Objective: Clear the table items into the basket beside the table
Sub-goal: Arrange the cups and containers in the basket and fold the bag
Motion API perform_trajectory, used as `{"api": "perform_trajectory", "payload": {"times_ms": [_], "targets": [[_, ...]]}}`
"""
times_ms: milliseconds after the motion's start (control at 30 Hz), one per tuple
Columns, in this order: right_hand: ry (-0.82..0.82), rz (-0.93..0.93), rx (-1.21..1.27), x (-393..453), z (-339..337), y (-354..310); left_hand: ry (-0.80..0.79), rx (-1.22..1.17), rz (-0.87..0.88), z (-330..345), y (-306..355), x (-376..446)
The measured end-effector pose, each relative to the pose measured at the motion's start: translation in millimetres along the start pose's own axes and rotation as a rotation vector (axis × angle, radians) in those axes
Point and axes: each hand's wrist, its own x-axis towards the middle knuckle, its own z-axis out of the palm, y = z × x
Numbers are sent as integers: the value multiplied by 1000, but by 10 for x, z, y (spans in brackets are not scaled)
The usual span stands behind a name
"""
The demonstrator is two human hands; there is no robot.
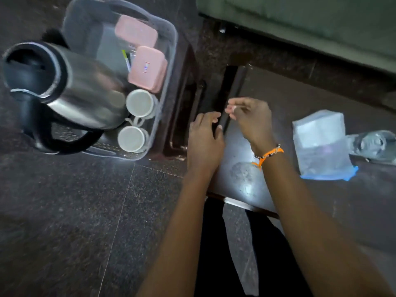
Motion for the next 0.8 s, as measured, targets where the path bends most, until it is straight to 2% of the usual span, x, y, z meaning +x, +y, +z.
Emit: {"api": "perform_trajectory", "payload": {"times_ms": [100,200,300,400,533,667,800], "targets": [[43,87,-38,-205,-495,454,-147,-10,-23,426,92,-289],[125,85,-205,-381,-1064,939,-299,27,-24,888,160,-564],[262,103,-336,-462,-1590,1420,-461,103,-16,1306,203,-760],[328,211,-420,-438,-1980,1814,-593,213,-5,1645,249,-894],[269,295,-455,-216,-2373,2221,-670,377,54,2063,339,-989],[218,405,-416,72,-2630,2466,-678,470,81,2378,391,-986],[96,393,-212,165,-2715,2633,-623,472,56,2616,469,-998]]}}
